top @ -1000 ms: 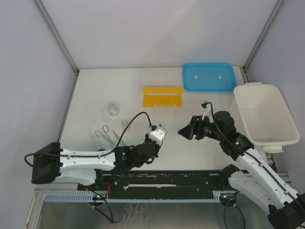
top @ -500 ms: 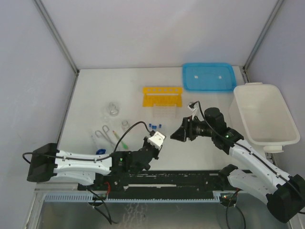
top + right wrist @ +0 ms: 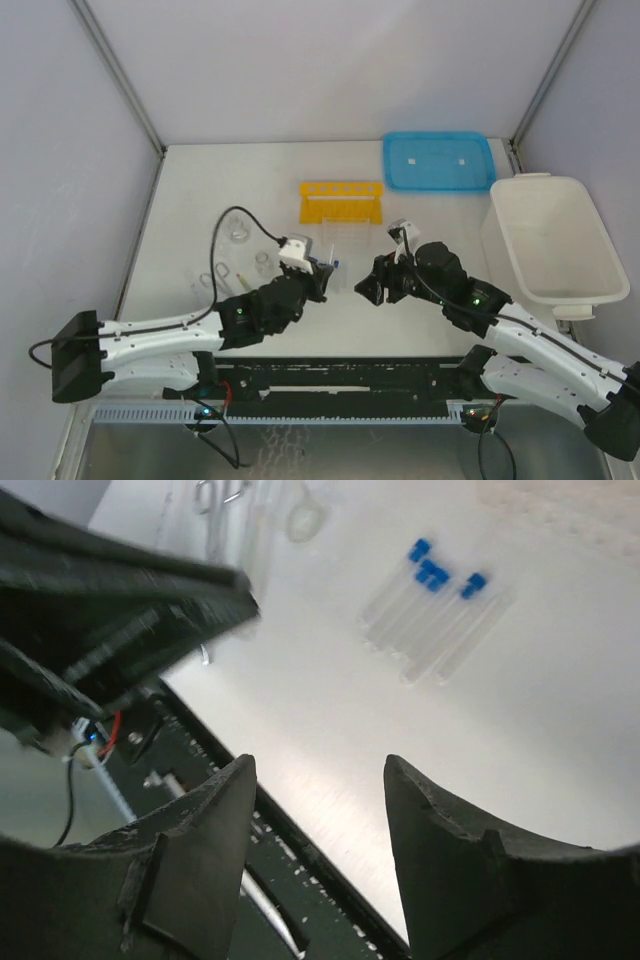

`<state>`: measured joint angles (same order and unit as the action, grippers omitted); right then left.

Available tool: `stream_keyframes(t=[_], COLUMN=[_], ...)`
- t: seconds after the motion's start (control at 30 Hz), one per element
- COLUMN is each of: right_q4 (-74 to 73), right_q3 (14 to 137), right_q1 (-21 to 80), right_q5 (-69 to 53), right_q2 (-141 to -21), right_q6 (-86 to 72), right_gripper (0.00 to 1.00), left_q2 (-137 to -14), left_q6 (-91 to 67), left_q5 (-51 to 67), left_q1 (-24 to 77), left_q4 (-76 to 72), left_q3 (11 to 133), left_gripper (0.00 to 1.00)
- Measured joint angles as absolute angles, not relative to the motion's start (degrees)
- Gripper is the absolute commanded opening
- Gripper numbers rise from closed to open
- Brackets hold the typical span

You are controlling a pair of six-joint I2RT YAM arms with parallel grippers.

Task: Organize the chemistry lab equipment
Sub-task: Pick up the test tube at the center of the board, then place the test tube at the center of the board.

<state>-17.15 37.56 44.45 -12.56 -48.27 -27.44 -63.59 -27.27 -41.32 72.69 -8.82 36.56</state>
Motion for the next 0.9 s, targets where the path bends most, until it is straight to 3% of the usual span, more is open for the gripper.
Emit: stream_keyframes(t=[0.13, 0.33, 0.5, 0.73, 0.9], right_q4=[-16.84, -16.43, -15.88, -13.76, -13.72], right_q3=[36.18, 33.43, 33.30, 33.30, 33.30], right_q1=[47.11, 48.23, 53.34, 70.57, 72.58], right_q5=[-4.08, 4.08, 11.35, 33.63, 40.47], right_q2=[-46.26, -43.35, -43.09, -45.60, -48.16], right_q6=[-26.85, -26.48, -24.95, -20.27, -19.86], right_gripper=[0.54, 0.52, 0.52, 0.52, 0.52], left_q2=[-58.08, -57.12, -62.83, -73.73, -74.56], left_q6=[-36.75, -48.12, -58.06, -70.65, -72.53], left_q5=[-32.05, -21.30, -13.17, -5.23, -4.16], left_q1=[64.71, 61.56, 60.16, 57.28, 56.90], left_q4=[-11.81, -15.59, -23.38, -34.09, -35.66], left_q3=[33.43, 33.12, 32.38, 28.45, 28.40], left_gripper=[0.00, 0.00, 0.00, 0.00, 0.00])
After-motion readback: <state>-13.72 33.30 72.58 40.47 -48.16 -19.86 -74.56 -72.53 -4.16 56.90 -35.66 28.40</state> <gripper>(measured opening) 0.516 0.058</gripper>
